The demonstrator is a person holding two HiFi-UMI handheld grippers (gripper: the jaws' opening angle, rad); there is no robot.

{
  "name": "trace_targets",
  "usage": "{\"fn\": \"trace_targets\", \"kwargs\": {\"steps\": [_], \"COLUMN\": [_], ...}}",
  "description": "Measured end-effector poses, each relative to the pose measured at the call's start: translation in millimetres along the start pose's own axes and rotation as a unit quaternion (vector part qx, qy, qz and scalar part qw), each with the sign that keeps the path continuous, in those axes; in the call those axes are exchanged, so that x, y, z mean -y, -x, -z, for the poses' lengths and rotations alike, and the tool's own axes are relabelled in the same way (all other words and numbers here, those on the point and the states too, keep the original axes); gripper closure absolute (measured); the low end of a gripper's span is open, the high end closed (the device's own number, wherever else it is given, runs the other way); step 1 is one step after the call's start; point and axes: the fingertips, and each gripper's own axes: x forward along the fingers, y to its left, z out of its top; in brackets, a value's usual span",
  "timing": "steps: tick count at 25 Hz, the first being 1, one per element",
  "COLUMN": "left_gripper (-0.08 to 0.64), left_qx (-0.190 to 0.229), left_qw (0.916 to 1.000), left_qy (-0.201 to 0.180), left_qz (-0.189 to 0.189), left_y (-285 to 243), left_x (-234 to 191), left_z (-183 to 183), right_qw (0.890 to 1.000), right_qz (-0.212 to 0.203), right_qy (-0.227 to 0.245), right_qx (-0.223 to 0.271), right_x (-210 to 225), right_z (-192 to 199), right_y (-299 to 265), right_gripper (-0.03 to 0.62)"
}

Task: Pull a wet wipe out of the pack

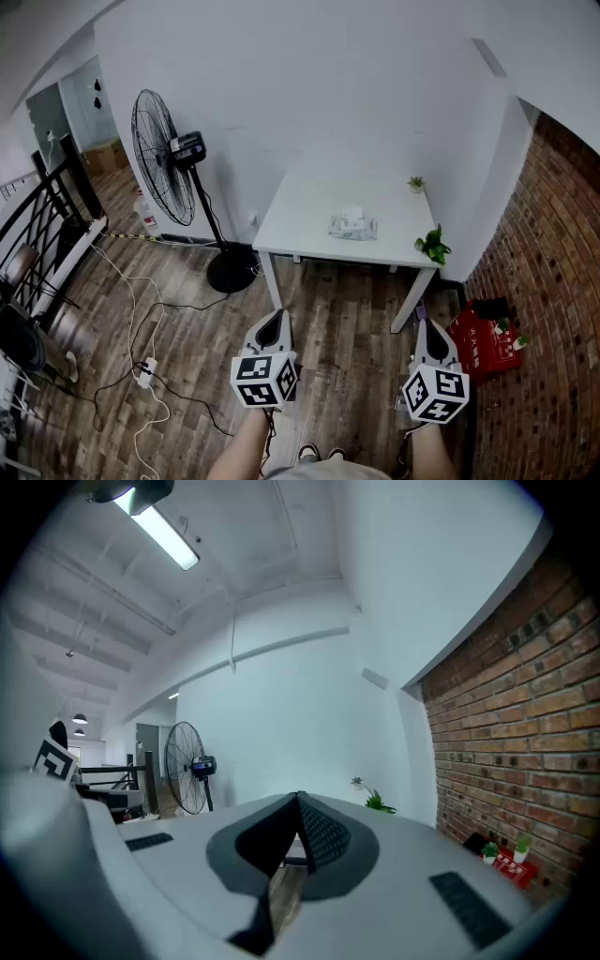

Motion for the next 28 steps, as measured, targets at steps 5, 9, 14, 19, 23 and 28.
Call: {"fn": "trace_targets", "kwargs": {"steps": [5, 9, 14, 19, 23, 28], "left_gripper": [0.555, 0.555, 0.555, 0.555, 0.555, 0.555], "left_qx": [-0.002, -0.007, -0.012, -0.008, -0.011, -0.012], "left_qw": [1.0000, 1.0000, 0.9999, 0.9999, 0.9998, 0.9997], "left_qy": [0.003, 0.005, -0.002, -0.010, -0.009, -0.005], "left_qz": [-0.001, -0.001, -0.001, 0.007, 0.013, 0.019], "left_y": [9, 14, 19, 27, 30, 29], "left_x": [1, 1, 6, 11, 14, 17], "left_z": [3, 7, 11, 12, 12, 15], "right_qw": [1.000, 1.000, 1.000, 0.999, 0.999, 0.999], "right_qz": [-0.002, -0.020, -0.016, -0.019, -0.015, -0.010], "right_qy": [0.003, 0.000, -0.005, -0.010, -0.012, -0.010], "right_qx": [-0.001, -0.019, -0.019, -0.026, -0.026, -0.032], "right_x": [-4, -11, -9, -11, -12, -7], "right_z": [1, 10, 14, 21, 23, 27], "right_y": [10, 11, 19, 26, 32, 35], "right_gripper": [0.592, 0.591, 0.591, 0.591, 0.591, 0.591]}}
